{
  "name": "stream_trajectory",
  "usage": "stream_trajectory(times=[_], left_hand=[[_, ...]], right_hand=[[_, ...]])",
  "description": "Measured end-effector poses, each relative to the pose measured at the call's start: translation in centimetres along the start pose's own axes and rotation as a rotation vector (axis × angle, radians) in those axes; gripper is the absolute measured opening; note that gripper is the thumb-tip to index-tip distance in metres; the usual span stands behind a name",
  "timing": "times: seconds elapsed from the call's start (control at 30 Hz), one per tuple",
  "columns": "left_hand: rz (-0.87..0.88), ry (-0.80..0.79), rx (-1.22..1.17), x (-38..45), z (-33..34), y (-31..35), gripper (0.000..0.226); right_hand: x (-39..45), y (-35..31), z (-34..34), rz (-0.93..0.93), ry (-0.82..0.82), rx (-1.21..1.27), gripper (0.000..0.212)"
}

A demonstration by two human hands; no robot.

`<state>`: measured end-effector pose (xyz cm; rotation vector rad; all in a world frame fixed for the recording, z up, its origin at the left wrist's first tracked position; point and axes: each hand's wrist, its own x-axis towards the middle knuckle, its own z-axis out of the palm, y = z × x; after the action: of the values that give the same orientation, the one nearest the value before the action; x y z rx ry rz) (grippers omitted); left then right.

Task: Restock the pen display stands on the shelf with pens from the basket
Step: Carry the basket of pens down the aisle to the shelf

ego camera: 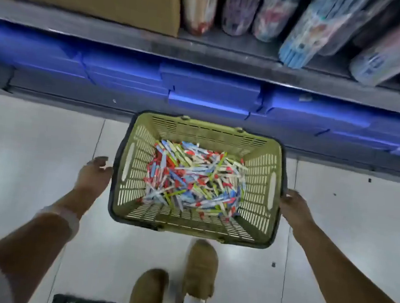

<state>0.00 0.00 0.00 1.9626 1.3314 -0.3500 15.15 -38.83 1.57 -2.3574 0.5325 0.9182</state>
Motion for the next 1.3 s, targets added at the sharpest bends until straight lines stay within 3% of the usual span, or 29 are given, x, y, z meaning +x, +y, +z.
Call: stream_trajectory(times=[0.13,0.23,0.33,0.5,0.7,0.97,1.07,1.3], left_hand=[[0.005,-0.045,0.065,2.9,3.0,-0.6,0.029],[0.043,0.037,0.097,3.4,4.0,-0.8,0.017],[0.035,0.081,0.107,3.8,3.8,-0.2,0.01],[0.014,-0.004,0.101,1.6,1.8,-0.3,0.024],[0.094,-0.057,0.136,-8.1,-5.4,3.7,0.021],[0.366,-0.124,0.271,-27.4,-15.5,16.3,0.025],[0.482,-0.198,0.349,-34.2,-15.7,22.0,0.038],[0.824,-0.375,0.532,-48.4,-6.8,36.0,0.027]], right_hand=[[4.6,0.8,2.1,0.094,0.264,-0.056,0.045],[6.1,1.8,2.6,0.097,0.19,-0.007,0.024],[6.3,2.1,2.6,0.099,0.164,0.099,0.022],[4.1,3.4,0.8,0.109,0.114,0.131,0.018],[-7.7,4.7,-7.4,0.082,0.098,0.219,0.007],[-30.5,9.0,-23.7,0.206,0.252,0.494,0.006],[-37.4,12.9,-28.4,0.314,0.353,0.602,0.014],[-45.6,24.6,-37.0,0.594,0.624,0.879,0.016]])
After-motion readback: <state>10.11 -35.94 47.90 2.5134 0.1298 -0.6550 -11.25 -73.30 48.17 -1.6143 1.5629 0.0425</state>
